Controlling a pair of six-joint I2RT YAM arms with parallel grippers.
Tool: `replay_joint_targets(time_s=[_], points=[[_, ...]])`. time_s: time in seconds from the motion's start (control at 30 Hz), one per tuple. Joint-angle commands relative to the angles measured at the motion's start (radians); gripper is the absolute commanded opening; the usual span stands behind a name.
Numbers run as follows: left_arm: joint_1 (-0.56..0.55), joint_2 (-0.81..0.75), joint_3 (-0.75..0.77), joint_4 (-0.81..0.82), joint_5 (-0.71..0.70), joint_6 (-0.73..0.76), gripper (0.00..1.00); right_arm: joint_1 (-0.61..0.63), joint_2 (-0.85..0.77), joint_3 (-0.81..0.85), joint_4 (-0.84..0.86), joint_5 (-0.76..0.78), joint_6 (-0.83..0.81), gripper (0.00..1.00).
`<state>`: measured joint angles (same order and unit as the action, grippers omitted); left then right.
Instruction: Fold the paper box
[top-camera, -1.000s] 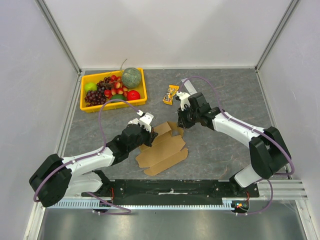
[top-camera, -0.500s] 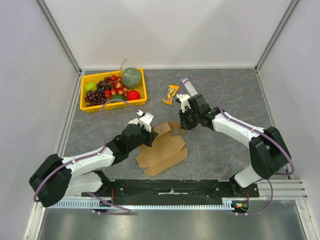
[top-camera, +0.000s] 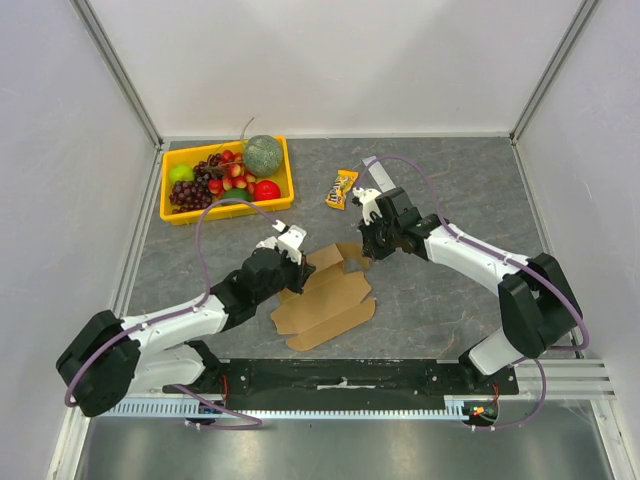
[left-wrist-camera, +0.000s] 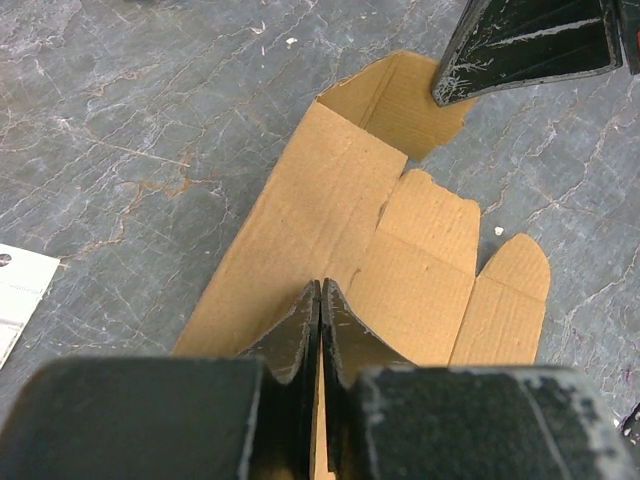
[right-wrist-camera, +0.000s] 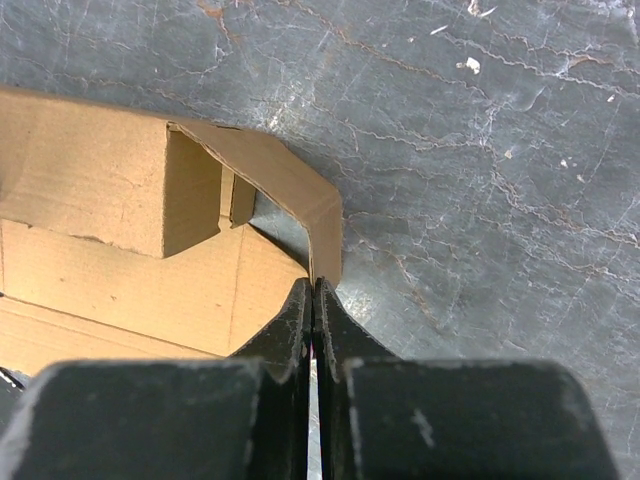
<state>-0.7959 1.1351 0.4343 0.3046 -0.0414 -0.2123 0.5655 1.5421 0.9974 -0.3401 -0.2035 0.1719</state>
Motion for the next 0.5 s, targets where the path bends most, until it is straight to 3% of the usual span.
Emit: replay_joint_targets(time_s=[0.0, 0.47], points=[[0.003, -0.04, 0.006, -0.016, 0.011, -0.024, 0.08, 0.0, -0.019, 0.064, -0.025, 0.013, -0.012, 0.02], [0.003, -0.09, 0.018, -0.053, 0.005, -0.018, 0.12, 0.001, 0.003, 0.127, -0.057, -0.034, 0.015, 0.0]])
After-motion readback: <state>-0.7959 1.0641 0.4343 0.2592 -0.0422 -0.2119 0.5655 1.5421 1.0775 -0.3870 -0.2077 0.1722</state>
